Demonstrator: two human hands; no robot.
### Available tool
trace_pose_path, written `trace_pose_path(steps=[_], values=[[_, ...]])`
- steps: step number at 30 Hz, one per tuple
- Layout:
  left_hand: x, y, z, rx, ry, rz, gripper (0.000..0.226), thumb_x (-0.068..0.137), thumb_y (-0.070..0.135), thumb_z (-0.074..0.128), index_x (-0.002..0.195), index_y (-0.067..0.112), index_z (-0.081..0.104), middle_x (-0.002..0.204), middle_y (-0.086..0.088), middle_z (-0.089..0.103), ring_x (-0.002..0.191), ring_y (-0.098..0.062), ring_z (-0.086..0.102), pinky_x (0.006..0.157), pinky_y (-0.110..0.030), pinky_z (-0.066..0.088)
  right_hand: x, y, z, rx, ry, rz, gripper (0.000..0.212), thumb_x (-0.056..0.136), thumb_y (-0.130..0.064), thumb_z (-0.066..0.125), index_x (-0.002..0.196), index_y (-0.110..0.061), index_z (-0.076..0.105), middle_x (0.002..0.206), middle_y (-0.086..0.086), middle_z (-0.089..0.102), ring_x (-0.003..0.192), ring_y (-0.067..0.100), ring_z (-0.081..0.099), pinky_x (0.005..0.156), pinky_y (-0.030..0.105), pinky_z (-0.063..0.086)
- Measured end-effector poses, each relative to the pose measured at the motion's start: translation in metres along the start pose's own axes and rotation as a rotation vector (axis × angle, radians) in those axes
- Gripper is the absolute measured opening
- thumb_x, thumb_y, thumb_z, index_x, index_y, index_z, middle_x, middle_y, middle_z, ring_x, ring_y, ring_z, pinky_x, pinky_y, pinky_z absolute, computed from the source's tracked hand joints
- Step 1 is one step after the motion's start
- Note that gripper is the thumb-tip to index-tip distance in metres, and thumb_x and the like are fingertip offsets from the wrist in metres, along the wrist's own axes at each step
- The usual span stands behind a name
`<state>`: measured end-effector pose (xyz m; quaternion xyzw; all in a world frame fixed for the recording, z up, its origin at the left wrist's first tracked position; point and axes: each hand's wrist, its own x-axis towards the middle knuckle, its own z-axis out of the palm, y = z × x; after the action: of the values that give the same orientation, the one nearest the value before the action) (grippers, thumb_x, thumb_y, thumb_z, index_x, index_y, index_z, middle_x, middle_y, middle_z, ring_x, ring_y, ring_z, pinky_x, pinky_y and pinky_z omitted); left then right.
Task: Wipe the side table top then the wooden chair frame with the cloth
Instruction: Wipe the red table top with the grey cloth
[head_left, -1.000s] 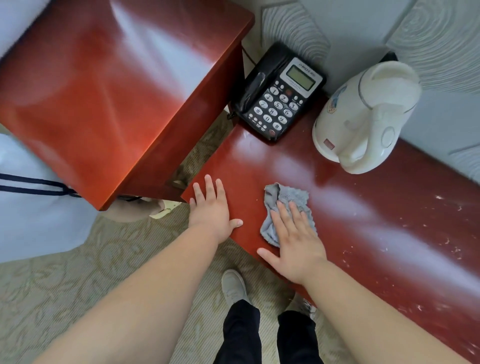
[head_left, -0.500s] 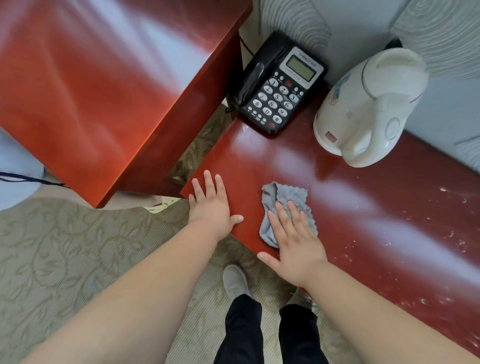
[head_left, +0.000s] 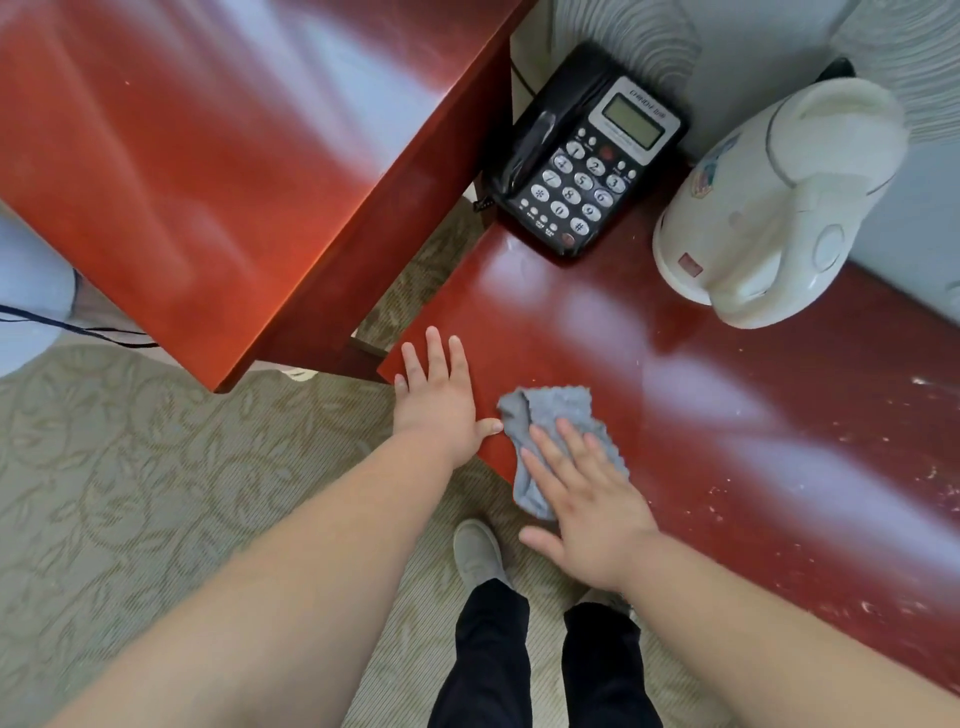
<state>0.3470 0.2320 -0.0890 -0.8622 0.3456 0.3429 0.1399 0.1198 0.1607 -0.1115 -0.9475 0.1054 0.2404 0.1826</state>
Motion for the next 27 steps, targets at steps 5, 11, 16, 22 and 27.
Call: trace_pose_path(steps=[5,11,16,22,27], values=[[0.002,0.001,-0.001,-0.006,-0.007,-0.003,0.126,0.091,0.071,0.062,0.162,0.012,-0.024,0.167,-0.015,-0.036,0.156,-0.046,-0.021,0.129,-0.059,0.010,0.022,0.028,-0.019,-0.036,0.039,-0.001,0.096,0.094,-0.082,0.016,0.164,-0.018,0.009,0.174,0.004,0.002,0.158,0.026,-0.016,0.128,0.046,-0.002],[0.001,-0.001,0.001,-0.017,-0.002,-0.011,0.127,0.090,0.071,0.064,0.163,0.013,-0.023,0.168,-0.013,-0.035,0.157,-0.045,-0.021,0.129,-0.058,0.009,0.074,0.037,-0.063,0.064,0.036,0.295,0.098,0.091,-0.083,0.010,0.163,-0.020,-0.011,0.171,0.003,-0.021,0.154,0.028,-0.030,0.128,0.048,-0.010],[-0.001,0.001,-0.002,0.002,-0.008,-0.010,0.126,0.091,0.070,0.063,0.163,0.013,-0.023,0.168,-0.014,-0.034,0.157,-0.045,-0.020,0.129,-0.058,0.011,-0.012,-0.012,0.006,0.014,0.042,0.009,0.098,0.093,-0.079,0.030,0.162,-0.010,0.025,0.172,0.009,0.016,0.160,0.032,-0.003,0.126,0.050,0.006],[0.000,0.001,-0.002,-0.010,-0.002,-0.007,0.126,0.091,0.070,0.063,0.163,0.013,-0.023,0.168,-0.014,-0.034,0.157,-0.045,-0.020,0.129,-0.059,0.010,0.021,0.010,-0.012,0.046,0.088,0.070,0.097,0.092,-0.083,0.019,0.165,-0.019,0.009,0.174,0.002,0.006,0.159,0.026,-0.013,0.128,0.045,-0.005],[0.002,-0.004,0.003,-0.018,0.036,-0.004,0.127,0.088,0.072,0.064,0.164,0.015,-0.020,0.170,-0.012,-0.031,0.158,-0.044,-0.019,0.129,-0.058,0.010,0.082,0.026,-0.061,0.130,0.110,0.291,0.094,0.094,-0.080,0.017,0.166,-0.024,-0.002,0.173,-0.002,-0.015,0.156,0.023,-0.025,0.128,0.045,-0.009]])
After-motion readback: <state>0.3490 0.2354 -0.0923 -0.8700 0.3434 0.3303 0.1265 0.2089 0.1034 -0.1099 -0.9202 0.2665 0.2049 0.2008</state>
